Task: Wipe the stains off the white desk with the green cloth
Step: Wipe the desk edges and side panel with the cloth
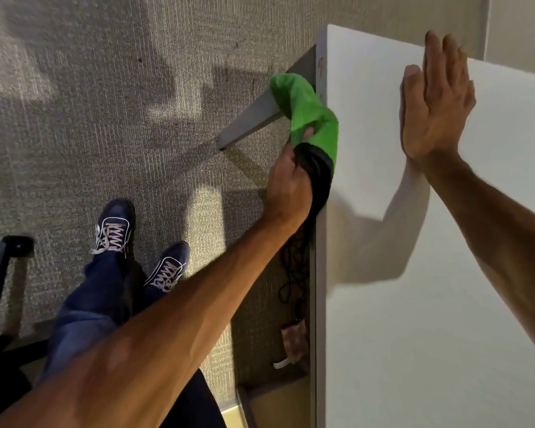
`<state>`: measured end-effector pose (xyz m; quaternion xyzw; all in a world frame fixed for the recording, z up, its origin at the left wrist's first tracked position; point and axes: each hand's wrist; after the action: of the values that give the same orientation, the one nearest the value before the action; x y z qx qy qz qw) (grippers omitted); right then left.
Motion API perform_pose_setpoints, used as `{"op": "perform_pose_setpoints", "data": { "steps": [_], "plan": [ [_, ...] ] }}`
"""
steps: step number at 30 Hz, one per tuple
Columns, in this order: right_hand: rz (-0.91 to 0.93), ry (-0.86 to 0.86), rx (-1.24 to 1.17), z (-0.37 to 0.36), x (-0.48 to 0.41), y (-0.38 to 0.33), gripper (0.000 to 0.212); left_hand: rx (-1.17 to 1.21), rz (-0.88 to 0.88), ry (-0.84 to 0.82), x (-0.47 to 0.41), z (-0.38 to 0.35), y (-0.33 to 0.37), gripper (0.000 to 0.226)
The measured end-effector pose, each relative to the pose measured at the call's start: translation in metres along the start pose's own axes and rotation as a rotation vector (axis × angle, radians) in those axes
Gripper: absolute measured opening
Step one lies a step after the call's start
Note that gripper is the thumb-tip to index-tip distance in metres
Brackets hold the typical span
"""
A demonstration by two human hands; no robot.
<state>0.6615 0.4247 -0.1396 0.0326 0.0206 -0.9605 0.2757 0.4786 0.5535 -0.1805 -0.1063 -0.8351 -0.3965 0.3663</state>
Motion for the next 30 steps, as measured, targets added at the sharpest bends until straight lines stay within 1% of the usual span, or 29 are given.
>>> {"op": "perform_pose_setpoints", "data": {
  "steps": [3,5,8,10,15,18,20,22,25,30],
  "plan": [
    [0.002,0.0,-0.007,0.001,0.0,-0.001,0.061,-0.078,-0.064,0.112,0.007,-0.009,0.009,0.054],
    [0.007,0.012,-0.007,0.002,0.0,-0.001,0.064,-0.081,-0.109,0.119,0.02,-0.018,0.011,0.068],
    [-0.007,0.018,-0.024,0.003,0.001,-0.002,0.064,-0.142,-0.265,0.139,0.03,-0.023,0.006,0.084],
    [-0.011,0.02,-0.033,0.003,0.001,-0.003,0.064,-0.181,-0.325,0.125,0.034,-0.023,-0.002,0.092],
    [-0.011,0.027,-0.038,0.003,0.001,-0.003,0.064,-0.236,-0.344,0.107,0.034,-0.023,-0.009,0.098],
    [-0.014,0.03,-0.038,0.003,0.001,-0.003,0.061,-0.324,-0.357,0.112,0.034,-0.022,-0.009,0.106],
    [-0.011,0.034,-0.034,0.003,0.001,-0.003,0.058,-0.4,-0.368,0.112,0.034,-0.021,-0.009,0.105],
    [-0.014,0.029,-0.028,0.004,0.001,-0.004,0.057,-0.443,-0.37,0.127,0.033,-0.023,-0.008,0.093],
    [-0.023,0.007,-0.028,0.005,0.0,-0.006,0.057,-0.459,-0.37,0.152,0.035,-0.027,-0.004,0.078],
    [-0.014,-0.002,-0.034,0.006,0.0,-0.005,0.06,-0.434,-0.343,0.185,0.014,-0.03,0.022,0.07]
  ]
}}
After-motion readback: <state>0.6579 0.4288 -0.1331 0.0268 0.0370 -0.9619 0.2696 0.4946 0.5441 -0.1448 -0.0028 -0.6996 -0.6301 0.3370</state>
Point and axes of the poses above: each hand's wrist, its own x-axis away from the middle knuckle, its own z-axis out of the back of the hand, y = z × x, and after that the axes turned 14 degrees about z, right-handed
